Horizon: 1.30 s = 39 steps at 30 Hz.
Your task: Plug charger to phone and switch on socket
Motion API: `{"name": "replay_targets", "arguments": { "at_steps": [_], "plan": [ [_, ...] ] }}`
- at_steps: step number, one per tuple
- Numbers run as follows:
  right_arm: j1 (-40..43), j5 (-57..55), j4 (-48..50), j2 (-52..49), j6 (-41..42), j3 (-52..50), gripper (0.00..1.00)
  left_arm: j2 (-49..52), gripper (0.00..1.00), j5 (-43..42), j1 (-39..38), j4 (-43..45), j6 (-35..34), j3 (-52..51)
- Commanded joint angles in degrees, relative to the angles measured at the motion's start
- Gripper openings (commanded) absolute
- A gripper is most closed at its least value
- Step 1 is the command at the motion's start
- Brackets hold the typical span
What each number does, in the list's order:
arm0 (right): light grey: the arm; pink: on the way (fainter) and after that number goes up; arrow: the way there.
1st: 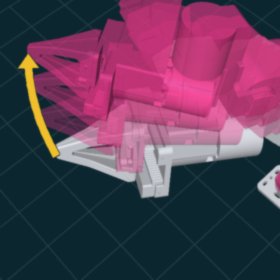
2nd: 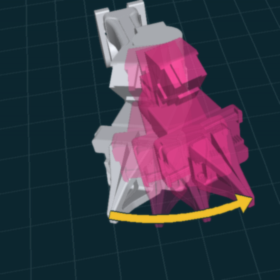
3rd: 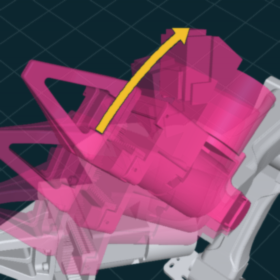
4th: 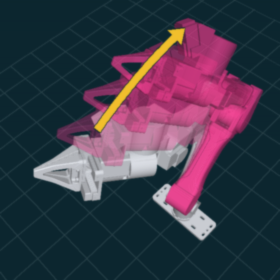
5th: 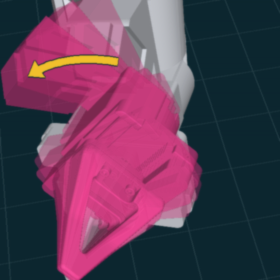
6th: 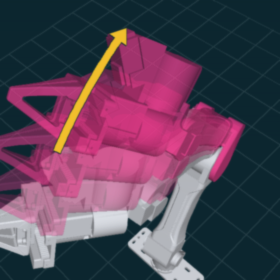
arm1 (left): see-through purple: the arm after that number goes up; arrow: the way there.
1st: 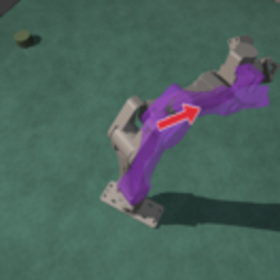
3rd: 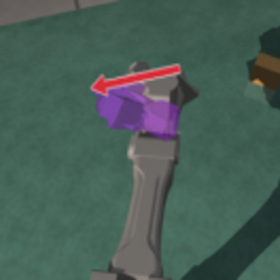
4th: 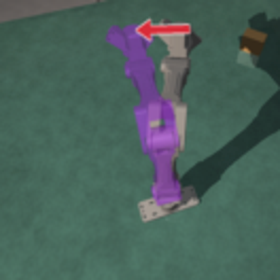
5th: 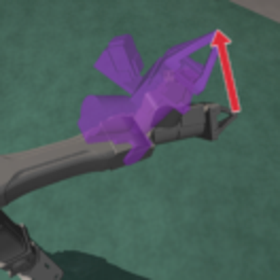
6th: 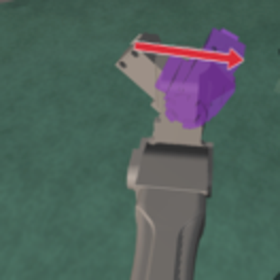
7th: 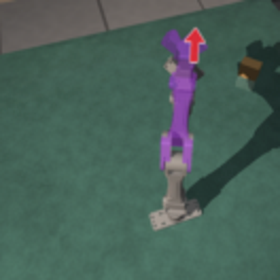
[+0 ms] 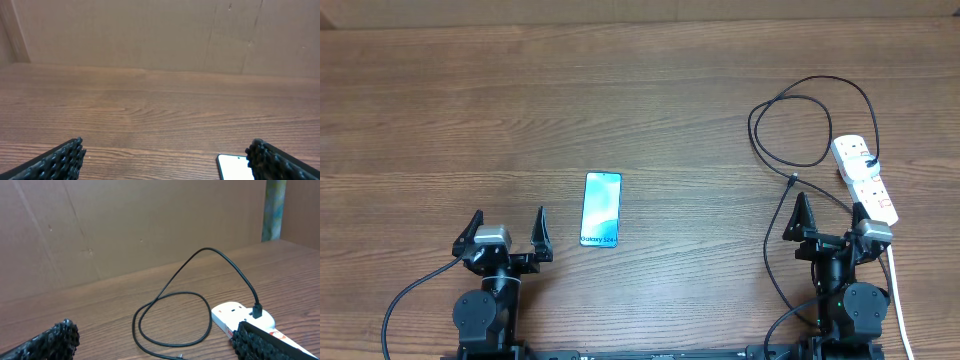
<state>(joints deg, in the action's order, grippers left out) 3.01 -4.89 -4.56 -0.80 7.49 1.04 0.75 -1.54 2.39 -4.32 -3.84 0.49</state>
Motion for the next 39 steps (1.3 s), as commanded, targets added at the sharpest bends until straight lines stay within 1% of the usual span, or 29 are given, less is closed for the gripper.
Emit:
{"name": "replay_targets", "arguments": {
  "at_steps": [1,7,10,19,23,27,33,39],
  "plan": [
    [0.11,-0.04,0.2,0.61,-0.26,-0.59,1.0,-0.5,0.99,-0.83,0.24,-0.02,1.29,-0.24],
    [0.11,-0.04,0.2,0.61,-0.26,-0.59,1.0,-0.5,0.99,-0.74,0.24,-0.02,1.31,-0.24],
    [0.11,-0.04,0.2,0.61,-0.26,-0.59,1.0,-0.5,1.0,1.77,0.24,0.85,1.29,-0.24],
    [0.11,-0.04,0.2,0.61,-0.26,-0.59,1.0,-0.48,1.0,2.43,0.26,0.26,1.01,-0.13],
    [0.11,-0.04,0.2,0.61,-0.26,-0.59,1.0,-0.48,0.99,4.09,0.24,0.15,-1.42,0.81],
    [0.11,-0.04,0.2,0.61,-0.26,-0.59,1.0,-0.46,1.0,4.09,0.26,-0.55,-1.33,3.8],
    [0.11,-0.04,0.2,0.61,-0.26,-0.59,1.0,0.44,1.0,4.09,0.24,-5.31,-1.29,10.19],
    [0.11,-0.04,0.2,0.61,-0.26,-0.59,1.0,7.48,1.0,1.44,0.24,-6.16,-1.31,16.0]
  ]
}}
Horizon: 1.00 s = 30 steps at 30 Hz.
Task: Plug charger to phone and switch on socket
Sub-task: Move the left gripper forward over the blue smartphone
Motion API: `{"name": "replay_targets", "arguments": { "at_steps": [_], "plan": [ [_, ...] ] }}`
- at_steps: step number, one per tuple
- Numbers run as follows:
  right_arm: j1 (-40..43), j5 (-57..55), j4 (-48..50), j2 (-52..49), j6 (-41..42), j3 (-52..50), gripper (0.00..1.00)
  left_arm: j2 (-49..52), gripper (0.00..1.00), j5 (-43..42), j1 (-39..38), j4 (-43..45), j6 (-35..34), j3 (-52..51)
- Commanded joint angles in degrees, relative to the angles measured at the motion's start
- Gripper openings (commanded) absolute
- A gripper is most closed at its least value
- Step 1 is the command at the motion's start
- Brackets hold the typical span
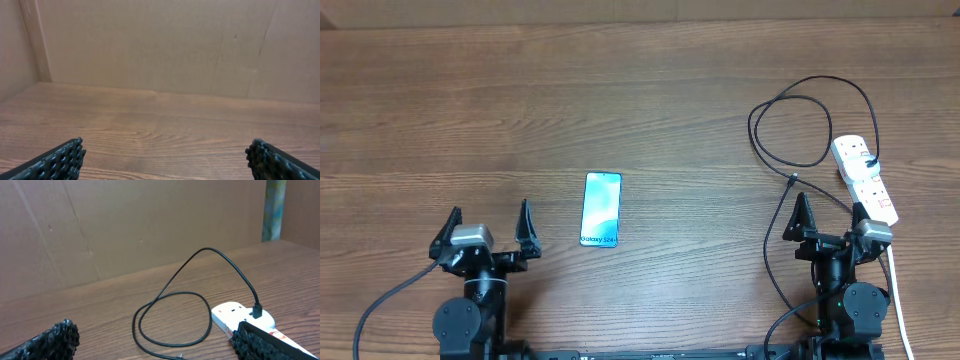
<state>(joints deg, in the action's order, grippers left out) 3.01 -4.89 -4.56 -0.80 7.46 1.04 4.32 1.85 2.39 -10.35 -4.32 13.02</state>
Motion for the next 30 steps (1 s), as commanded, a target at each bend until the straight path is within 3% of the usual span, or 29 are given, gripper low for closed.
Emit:
{"name": "replay_targets", "arguments": {
  "at_steps": [1,8,17,24,30],
  "plan": [
    [0.11,-0.04,0.2,0.61,-0.24,-0.59,1.0,5.64,1.0,-2.64,0.24,-0.13,-0.85,4.55],
    [0.11,-0.04,0.2,0.61,-0.24,-0.59,1.0,20.31,1.0,-8.5,0.2,-2.25,-0.83,15.91],
    [0.11,-0.04,0.2,0.61,-0.24,-0.59,1.0,43.21,0.99,-14.86,-0.98,-21.7,-0.9,42.58],
    [0.11,-0.04,0.2,0.61,-0.24,-0.59,1.0,57.81,1.0,-13.97,-8.9,-34.53,-0.96,59.8],
    [0.11,-0.04,0.2,0.61,-0.24,-0.59,1.0,65.77,1.0,-5.92,-17.53,-38.36,-3.65,64.13]
  ]
}}
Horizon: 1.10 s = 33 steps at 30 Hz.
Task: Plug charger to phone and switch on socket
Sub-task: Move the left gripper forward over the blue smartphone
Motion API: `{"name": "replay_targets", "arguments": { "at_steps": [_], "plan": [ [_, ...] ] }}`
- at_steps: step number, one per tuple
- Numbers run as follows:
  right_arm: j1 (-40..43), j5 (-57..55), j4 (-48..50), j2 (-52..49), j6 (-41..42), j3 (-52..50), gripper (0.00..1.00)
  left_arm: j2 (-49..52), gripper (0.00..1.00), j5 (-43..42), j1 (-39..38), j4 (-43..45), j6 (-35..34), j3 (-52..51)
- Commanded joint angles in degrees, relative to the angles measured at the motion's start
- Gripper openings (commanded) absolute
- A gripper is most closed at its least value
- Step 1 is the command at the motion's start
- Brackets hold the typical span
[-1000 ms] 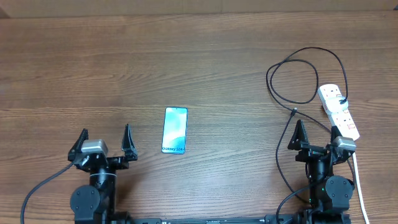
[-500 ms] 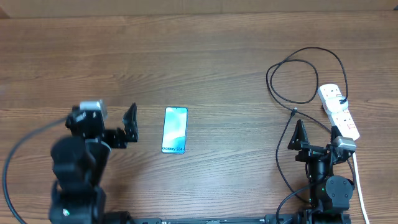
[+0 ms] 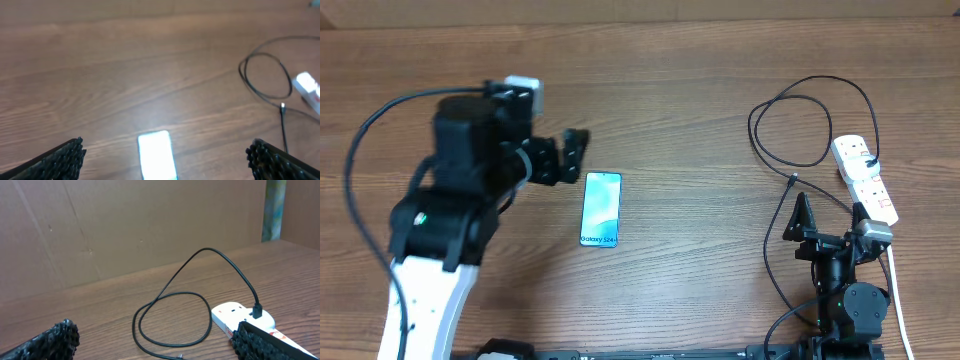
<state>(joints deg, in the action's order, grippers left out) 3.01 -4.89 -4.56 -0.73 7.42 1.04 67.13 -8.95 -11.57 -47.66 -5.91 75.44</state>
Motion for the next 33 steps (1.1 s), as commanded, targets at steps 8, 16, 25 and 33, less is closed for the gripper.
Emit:
{"name": "replay_targets", "arguments": {
  "at_steps": [8,16,25,33],
  "plan": [
    [0.11,-0.04,0.2,0.55,-0.2,-0.59,1.0,9.38,1.0,9.05,-8.5,-3.28,-1.84,1.7],
    [0.11,-0.04,0.2,0.55,-0.2,-0.59,1.0,15.04,1.0,3.3,-8.5,-7.69,-1.97,1.64],
    [0.11,-0.04,0.2,0.55,-0.2,-0.59,1.0,23.28,1.0,3.1,-8.5,-10.75,-2.54,1.64],
    [0.11,-0.04,0.2,0.55,-0.2,-0.59,1.0,31.3,1.0,3.08,-8.76,-13.22,-4.87,1.64]
  ]
}}
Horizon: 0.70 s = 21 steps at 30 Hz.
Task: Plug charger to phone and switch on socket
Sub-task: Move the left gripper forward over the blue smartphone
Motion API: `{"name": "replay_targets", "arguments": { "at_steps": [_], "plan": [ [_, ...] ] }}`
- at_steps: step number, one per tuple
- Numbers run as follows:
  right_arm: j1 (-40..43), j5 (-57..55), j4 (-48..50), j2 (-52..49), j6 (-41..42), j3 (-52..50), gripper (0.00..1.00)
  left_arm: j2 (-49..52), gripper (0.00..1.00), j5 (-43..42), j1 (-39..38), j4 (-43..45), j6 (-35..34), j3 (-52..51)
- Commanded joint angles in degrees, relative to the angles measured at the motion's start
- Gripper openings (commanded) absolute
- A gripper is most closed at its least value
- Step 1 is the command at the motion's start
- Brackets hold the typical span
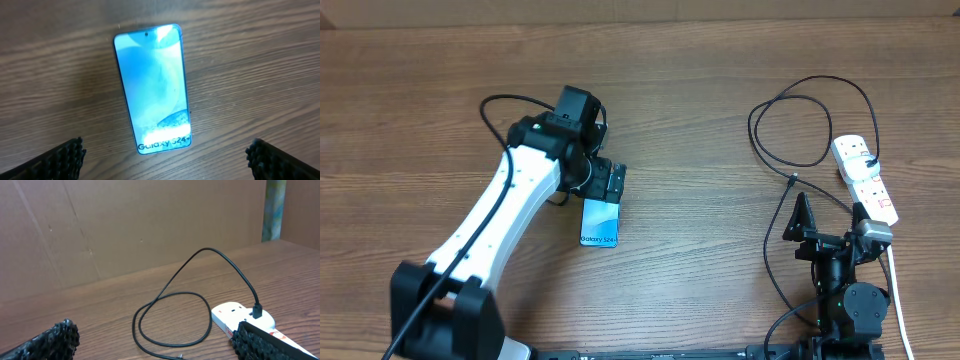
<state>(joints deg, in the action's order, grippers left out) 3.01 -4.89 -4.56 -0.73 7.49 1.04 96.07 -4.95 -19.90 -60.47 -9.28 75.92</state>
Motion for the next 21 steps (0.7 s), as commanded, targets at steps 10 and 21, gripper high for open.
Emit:
{"name": "replay_targets", "arguments": {
  "at_steps": [10,21],
  "plan": [
    [0.11,-0.04,0.2,0.55,-0.26,-0.59,1.0,10.27,1.0,-0.74,-2.25,-0.81,-1.75,1.16],
    [0.11,-0.04,0.2,0.55,-0.26,-0.59,1.0,12.9,1.0,6.84,-3.3,0.61,-11.58,1.05]
  ]
}}
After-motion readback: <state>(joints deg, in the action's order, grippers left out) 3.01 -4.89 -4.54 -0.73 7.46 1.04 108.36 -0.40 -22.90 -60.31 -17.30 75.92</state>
